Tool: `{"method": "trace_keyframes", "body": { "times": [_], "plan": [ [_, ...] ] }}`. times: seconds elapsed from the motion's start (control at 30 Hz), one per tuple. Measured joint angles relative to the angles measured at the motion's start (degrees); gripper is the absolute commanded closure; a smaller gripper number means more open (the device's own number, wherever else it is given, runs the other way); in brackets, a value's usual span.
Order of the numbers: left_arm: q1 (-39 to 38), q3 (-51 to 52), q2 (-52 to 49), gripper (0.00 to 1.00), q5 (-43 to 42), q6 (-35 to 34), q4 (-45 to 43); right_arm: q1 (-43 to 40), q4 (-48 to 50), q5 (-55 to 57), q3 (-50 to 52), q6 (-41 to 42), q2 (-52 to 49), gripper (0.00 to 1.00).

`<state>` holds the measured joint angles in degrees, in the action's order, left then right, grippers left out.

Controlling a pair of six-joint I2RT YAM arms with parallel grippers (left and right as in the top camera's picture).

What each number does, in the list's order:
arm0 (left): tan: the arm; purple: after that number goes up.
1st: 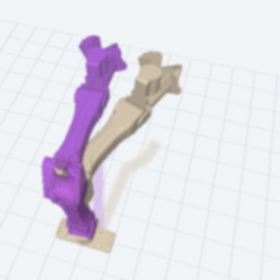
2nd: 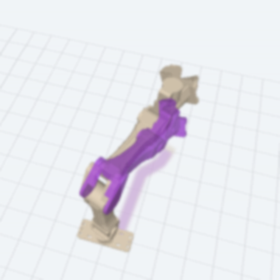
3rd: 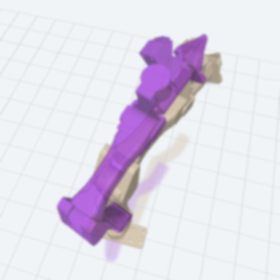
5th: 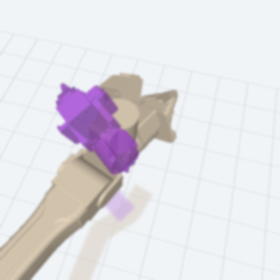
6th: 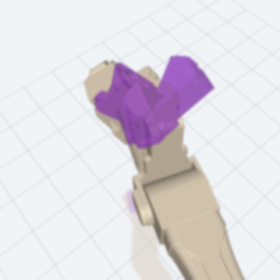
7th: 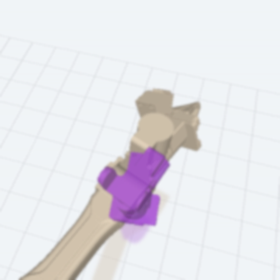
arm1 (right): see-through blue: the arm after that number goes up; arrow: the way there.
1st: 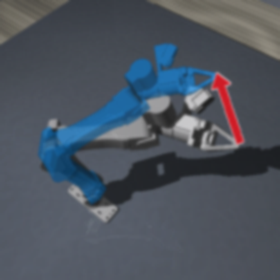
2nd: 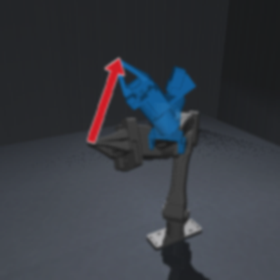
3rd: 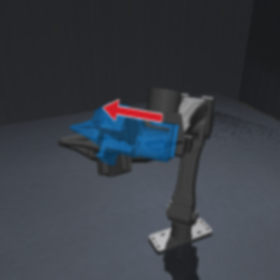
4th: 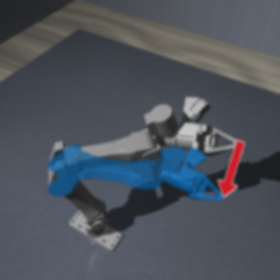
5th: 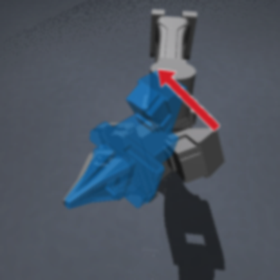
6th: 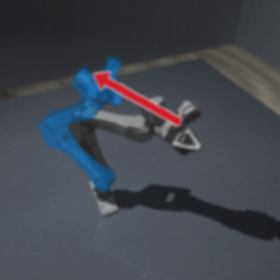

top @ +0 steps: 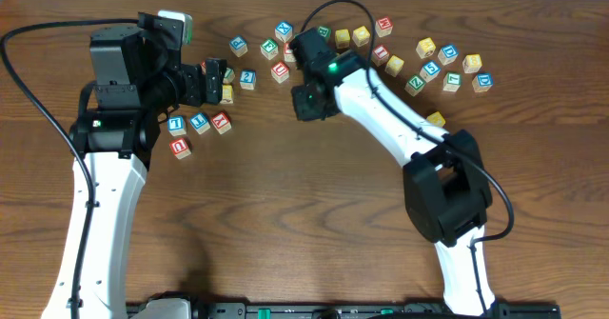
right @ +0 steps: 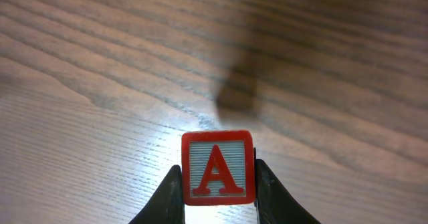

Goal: Spell out AI2
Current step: 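Carry the red A block forward and set it down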

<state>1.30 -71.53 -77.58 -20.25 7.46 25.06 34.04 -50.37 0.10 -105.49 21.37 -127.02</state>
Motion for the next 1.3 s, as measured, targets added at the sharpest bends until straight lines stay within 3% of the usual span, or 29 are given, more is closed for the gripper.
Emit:
{"method": "trace_keyframes", "body": {
  "times": [0.33,1.3],
  "plan": [
    [0.0,0.0,0.0,0.02,0.0,0.0,0.0,1.9,2.5,4.6,5.5,5.9,0.0,0.83],
    [0.0,0.0,0.0,0.02,0.0,0.0,0.0,5.5,8.5,11.6,7.6,17.8,0.0,0.81]
  ]
}}
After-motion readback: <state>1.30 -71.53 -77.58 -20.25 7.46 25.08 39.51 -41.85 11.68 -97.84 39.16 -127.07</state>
